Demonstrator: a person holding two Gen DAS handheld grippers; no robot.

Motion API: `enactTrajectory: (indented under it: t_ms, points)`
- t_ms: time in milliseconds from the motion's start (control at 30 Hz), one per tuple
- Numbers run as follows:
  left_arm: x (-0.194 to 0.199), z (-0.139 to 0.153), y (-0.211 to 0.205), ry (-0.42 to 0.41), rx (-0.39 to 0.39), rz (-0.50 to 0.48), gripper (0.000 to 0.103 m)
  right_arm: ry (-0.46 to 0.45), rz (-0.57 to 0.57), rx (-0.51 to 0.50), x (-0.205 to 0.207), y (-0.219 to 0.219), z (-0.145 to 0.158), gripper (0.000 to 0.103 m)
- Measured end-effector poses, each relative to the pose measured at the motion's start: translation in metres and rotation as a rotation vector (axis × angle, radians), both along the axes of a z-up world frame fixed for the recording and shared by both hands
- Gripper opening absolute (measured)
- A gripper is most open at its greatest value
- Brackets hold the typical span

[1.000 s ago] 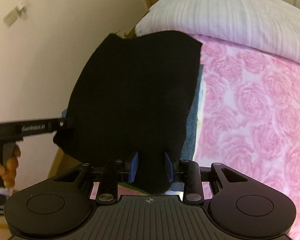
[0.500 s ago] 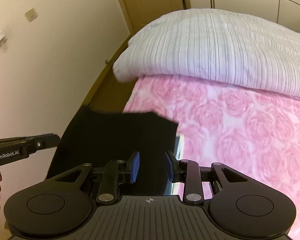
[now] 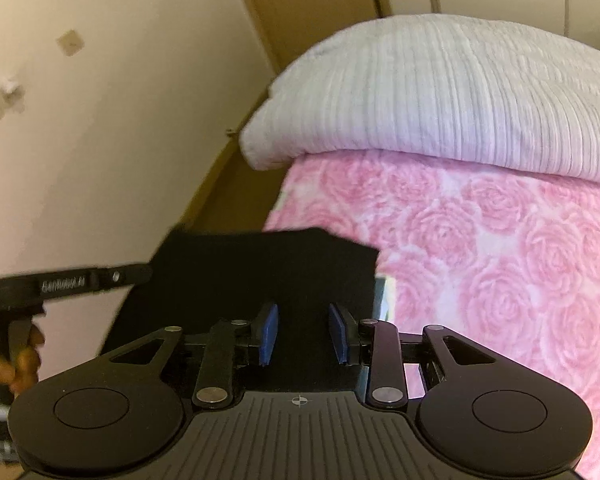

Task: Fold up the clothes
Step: 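Lower the skirt onto the clothes stack and open both grippers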

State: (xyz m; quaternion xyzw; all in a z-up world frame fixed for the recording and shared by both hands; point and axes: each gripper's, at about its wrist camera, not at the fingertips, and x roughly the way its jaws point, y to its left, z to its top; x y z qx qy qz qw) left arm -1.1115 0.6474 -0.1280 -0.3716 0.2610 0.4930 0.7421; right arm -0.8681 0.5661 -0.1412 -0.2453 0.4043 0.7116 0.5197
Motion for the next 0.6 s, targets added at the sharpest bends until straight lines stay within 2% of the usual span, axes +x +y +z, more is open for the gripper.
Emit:
enactTrajectory:
  t_ms: [100, 200, 333, 467, 600]
  points:
    - [0.002, 0.01, -0.042, 0.012, -0.011, -0.037, 0.015, -0.056, 0.108, -0.006, -0.007, -0.039, 0.011, 0.033]
    - [0.005, 0.001, -0.072, 0.025, -0.057, -0.039, 0.019, -0.069, 0.162, -0.03, -0.015, -0.068, 0.008, 0.033]
    - [0.007, -0.022, -0.09, 0.065, -0.115, 0.011, 0.02, -0.093, 0.154, -0.092, -0.025, -0.077, -0.021, 0.033]
    - [0.014, 0.001, -0.113, 0.11, -0.073, 0.026, 0.023, -0.147, 0.132, -0.087, -0.034, -0.089, -0.017, 0.034]
    - [0.023, 0.028, -0.142, 0.145, -0.021, 0.019, 0.039, -0.125, 0.088, -0.077, -0.027, -0.125, 0.003, 0.036]
